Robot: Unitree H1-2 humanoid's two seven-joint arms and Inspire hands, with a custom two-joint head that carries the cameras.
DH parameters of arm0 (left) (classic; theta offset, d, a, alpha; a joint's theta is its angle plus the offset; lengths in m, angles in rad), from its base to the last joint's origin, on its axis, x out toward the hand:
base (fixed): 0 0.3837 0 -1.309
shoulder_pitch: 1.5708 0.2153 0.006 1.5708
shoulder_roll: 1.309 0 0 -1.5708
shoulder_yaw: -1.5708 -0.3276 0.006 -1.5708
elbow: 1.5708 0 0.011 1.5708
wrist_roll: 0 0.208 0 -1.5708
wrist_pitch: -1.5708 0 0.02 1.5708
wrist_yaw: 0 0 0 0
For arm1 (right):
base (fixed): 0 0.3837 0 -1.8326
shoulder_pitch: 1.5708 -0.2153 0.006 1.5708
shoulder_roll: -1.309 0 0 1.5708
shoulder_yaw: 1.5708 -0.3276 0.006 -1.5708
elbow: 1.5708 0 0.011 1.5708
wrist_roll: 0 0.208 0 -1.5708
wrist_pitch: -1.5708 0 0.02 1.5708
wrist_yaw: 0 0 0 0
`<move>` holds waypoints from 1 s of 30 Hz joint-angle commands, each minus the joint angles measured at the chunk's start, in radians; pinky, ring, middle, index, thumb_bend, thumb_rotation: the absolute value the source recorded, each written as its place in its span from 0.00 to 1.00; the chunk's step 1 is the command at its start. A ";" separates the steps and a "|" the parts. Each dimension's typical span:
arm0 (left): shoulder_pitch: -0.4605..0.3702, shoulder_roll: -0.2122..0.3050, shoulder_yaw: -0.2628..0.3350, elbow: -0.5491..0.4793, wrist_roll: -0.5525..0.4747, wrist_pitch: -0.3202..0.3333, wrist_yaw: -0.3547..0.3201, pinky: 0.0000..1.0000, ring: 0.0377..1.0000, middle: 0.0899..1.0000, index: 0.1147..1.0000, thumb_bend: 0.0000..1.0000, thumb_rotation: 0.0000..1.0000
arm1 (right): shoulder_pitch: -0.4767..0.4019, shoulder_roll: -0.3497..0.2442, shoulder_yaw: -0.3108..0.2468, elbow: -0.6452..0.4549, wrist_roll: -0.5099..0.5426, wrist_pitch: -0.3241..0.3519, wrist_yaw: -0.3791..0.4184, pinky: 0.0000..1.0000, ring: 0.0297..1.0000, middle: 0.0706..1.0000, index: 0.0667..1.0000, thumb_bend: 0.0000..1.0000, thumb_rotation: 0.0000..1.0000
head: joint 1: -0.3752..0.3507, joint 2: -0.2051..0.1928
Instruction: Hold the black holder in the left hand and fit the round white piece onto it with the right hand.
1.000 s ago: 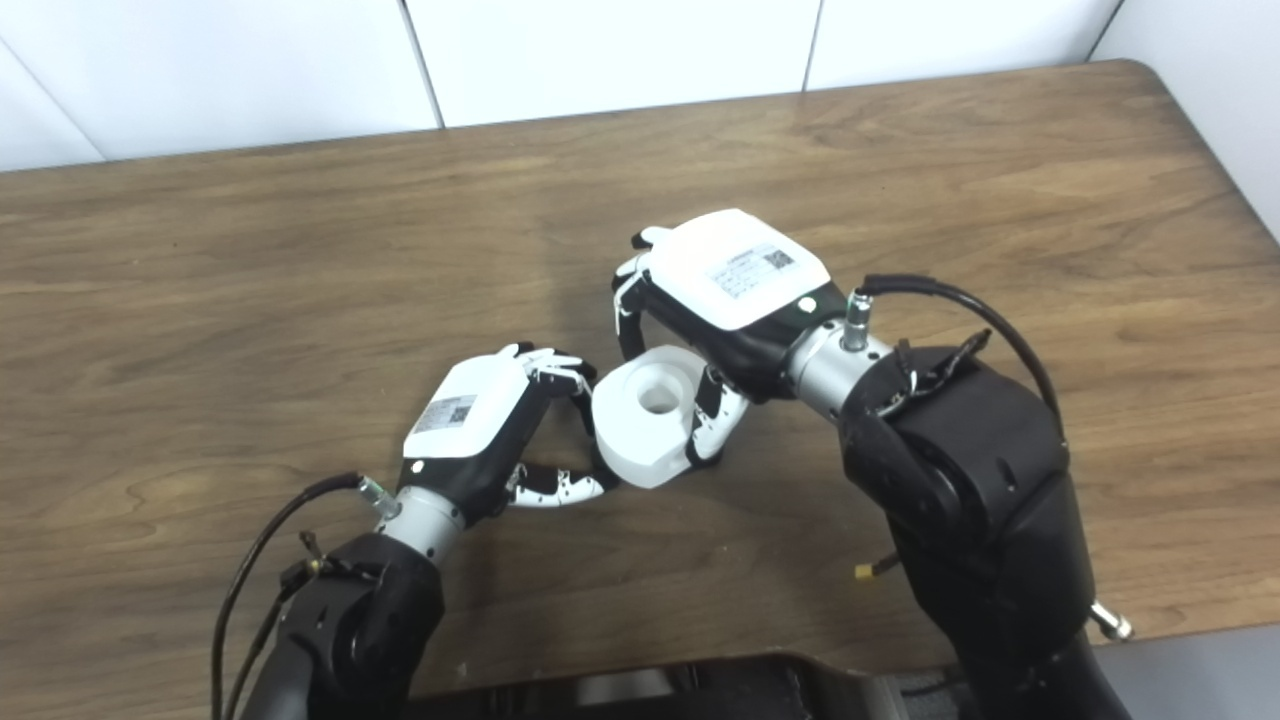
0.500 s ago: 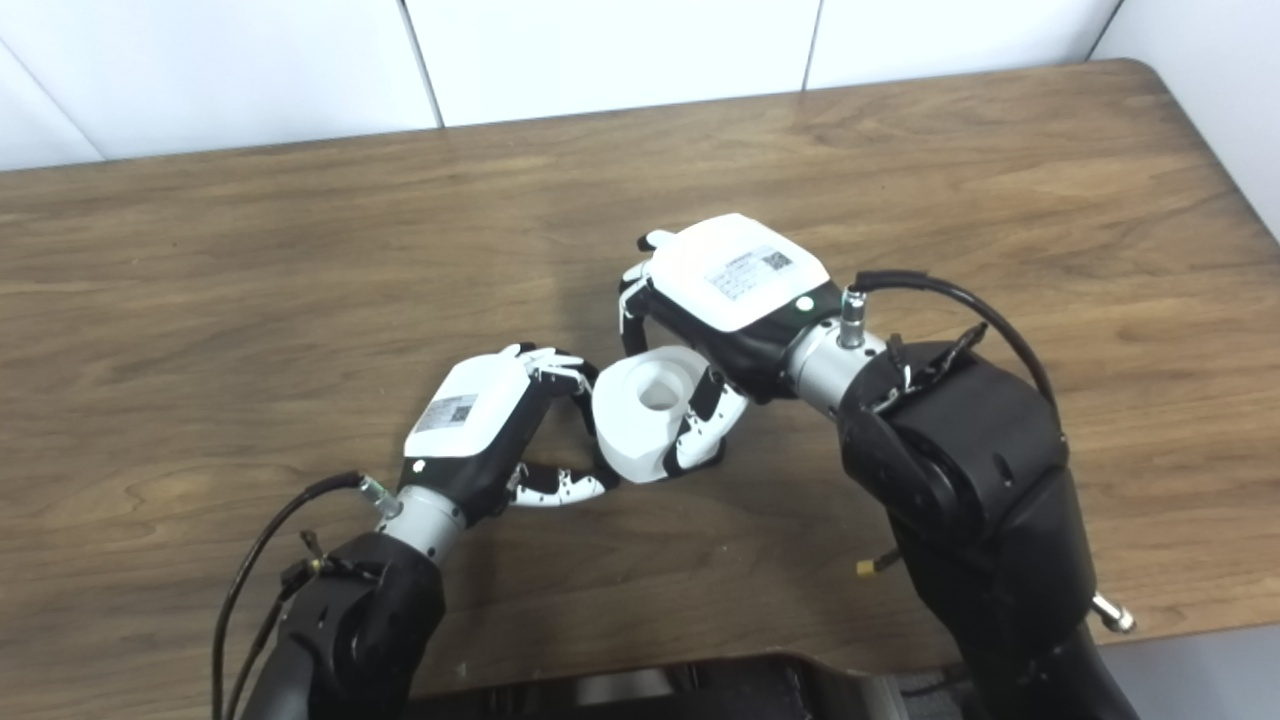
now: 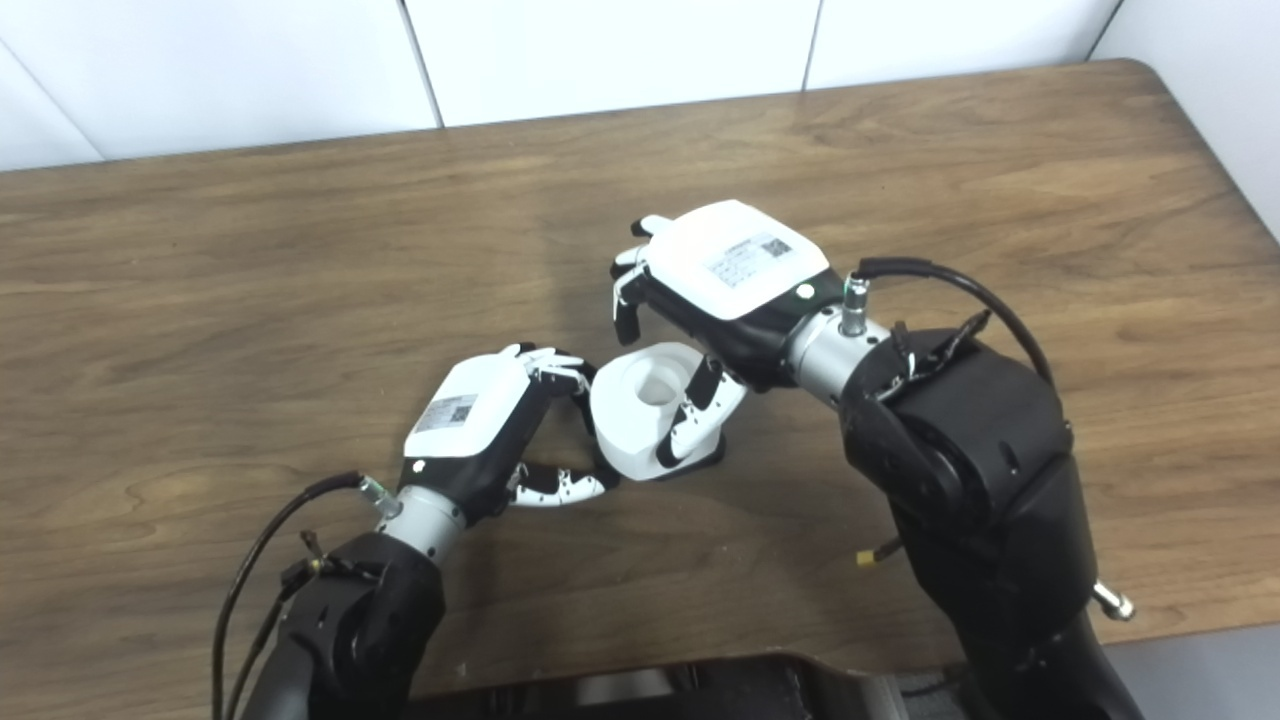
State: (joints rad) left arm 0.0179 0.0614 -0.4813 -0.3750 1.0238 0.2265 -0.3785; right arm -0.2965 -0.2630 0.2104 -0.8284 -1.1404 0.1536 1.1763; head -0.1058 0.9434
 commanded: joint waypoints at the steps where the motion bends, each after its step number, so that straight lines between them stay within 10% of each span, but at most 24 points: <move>1: -0.021 -0.009 0.000 -0.014 0.003 -0.013 0.017 0.95 0.88 0.78 0.42 0.52 0.06 | -0.047 -0.026 0.004 -0.041 0.016 0.033 0.093 0.86 0.96 0.86 0.61 1.00 0.39 | -0.001 0.001; 9: -0.023 -0.011 0.000 -0.010 0.004 -0.011 0.017 0.95 0.87 0.78 0.42 0.52 0.06 | -0.171 -0.220 0.178 -0.048 0.123 0.304 0.094 0.92 1.00 0.95 0.73 1.00 0.39 | 0.002 0.001; 30: -0.027 -0.011 0.002 -0.004 0.006 -0.011 0.025 0.96 0.88 0.78 0.42 0.52 0.06 | -0.371 -0.423 0.210 0.030 0.456 0.316 0.094 1.00 1.00 1.00 0.89 1.00 0.49 | 0.010 -0.004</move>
State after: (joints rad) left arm 0.0131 0.0608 -0.4809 -0.3704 1.0243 0.2263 -0.3718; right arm -0.6307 -0.6714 0.4447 -0.7896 -0.6801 0.4083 1.1707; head -0.0951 0.9388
